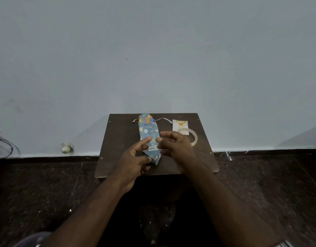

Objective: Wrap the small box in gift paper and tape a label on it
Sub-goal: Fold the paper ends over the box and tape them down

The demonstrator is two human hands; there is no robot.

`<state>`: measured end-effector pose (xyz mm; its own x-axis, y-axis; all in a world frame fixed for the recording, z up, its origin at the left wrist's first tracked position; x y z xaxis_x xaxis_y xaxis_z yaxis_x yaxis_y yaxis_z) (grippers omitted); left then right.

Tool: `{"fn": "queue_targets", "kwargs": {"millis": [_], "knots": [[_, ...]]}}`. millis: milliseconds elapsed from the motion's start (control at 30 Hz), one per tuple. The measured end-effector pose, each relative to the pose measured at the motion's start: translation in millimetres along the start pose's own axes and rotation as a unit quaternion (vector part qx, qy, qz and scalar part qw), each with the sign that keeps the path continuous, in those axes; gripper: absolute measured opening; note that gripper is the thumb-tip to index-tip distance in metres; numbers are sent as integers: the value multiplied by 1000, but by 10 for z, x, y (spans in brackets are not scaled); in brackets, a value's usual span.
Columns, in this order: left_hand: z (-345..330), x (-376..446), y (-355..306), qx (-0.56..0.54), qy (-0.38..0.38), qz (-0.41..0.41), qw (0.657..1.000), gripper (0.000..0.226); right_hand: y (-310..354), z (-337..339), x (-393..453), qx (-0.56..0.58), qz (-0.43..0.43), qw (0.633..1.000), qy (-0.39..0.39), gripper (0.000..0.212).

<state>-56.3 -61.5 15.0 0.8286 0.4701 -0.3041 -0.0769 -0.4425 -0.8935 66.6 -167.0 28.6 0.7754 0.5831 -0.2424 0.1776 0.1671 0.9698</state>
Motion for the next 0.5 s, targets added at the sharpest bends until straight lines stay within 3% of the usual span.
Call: {"fn": "queue_targets", "kwargs": {"millis": [133,300,400,500], "knots": [[-15,-55,-16,-2,18,-14,1000,65,-54,-225,-133,73,-46,996,29,27],[43,-79,-19,12,14,-28,999,63,-30,-241,-180,77,-53,996,4,25],[122,-20,-70,124,-19,-73,989,64,0,-206,-163,37,-55,998,12,21],[182,95,-119,279,-36,-135,950,65,5,-147,-99,-4,-47,999,12,16]]}}
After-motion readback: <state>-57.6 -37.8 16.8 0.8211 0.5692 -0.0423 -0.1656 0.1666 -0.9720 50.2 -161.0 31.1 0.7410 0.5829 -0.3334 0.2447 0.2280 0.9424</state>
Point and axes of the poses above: each hand's wrist, its own x-axis towards the middle knuckle, its own z-axis out of the back of the hand, y = z × x, the point moved 5 cm from there along x, towards the middle knuckle, and after that the axes turned 7 degrees about -x, right-handed, at the moved point
